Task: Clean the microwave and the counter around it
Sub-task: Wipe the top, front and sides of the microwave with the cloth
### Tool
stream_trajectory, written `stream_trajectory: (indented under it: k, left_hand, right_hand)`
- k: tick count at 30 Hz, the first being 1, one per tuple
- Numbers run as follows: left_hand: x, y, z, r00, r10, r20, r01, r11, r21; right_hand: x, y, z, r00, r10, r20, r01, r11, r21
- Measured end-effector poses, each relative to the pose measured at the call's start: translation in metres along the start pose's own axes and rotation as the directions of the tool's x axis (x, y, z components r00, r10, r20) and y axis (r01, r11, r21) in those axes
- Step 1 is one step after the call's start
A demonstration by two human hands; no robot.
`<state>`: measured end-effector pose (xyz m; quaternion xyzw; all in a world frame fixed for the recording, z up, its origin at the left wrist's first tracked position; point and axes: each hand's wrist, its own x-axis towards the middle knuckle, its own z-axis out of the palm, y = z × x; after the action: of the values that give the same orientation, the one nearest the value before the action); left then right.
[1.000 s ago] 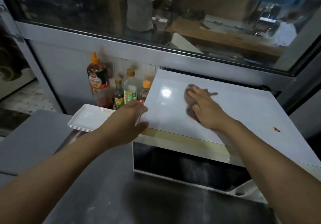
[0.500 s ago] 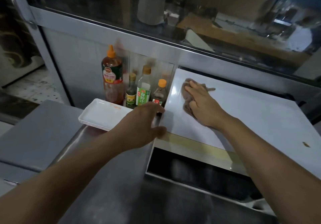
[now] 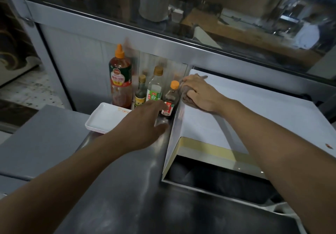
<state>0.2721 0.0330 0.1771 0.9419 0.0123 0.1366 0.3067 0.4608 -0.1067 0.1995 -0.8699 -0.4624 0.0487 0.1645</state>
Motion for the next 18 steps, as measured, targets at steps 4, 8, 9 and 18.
stream_trajectory:
  k: [4, 8, 9, 18]
  left_hand:
    - [-0.006, 0.002, -0.01, 1.0, 0.005, 0.013, -0.005, 1.0, -0.003]
    - [-0.016, 0.004, -0.017, 0.999, 0.049, 0.005, -0.049, 0.999, 0.015]
    - [-0.018, 0.005, -0.018, 0.998, 0.067, 0.007, -0.067, 0.997, 0.022]
    - [-0.021, 0.011, -0.015, 0.992, 0.089, 0.087, -0.093, 0.994, 0.048]
  right_hand:
    - [-0.025, -0.025, 0.01, 0.996, -0.077, 0.038, 0.077, 0.997, 0.0]
    - [-0.066, -0.059, 0.017, 0.991, -0.133, 0.032, 0.133, 0.991, 0.01]
    - [-0.076, -0.066, 0.019, 0.989, -0.144, 0.02, 0.144, 0.99, 0.0]
    - [-0.147, -0.084, 0.039, 0.988, -0.114, -0.108, 0.085, 0.965, -0.246]
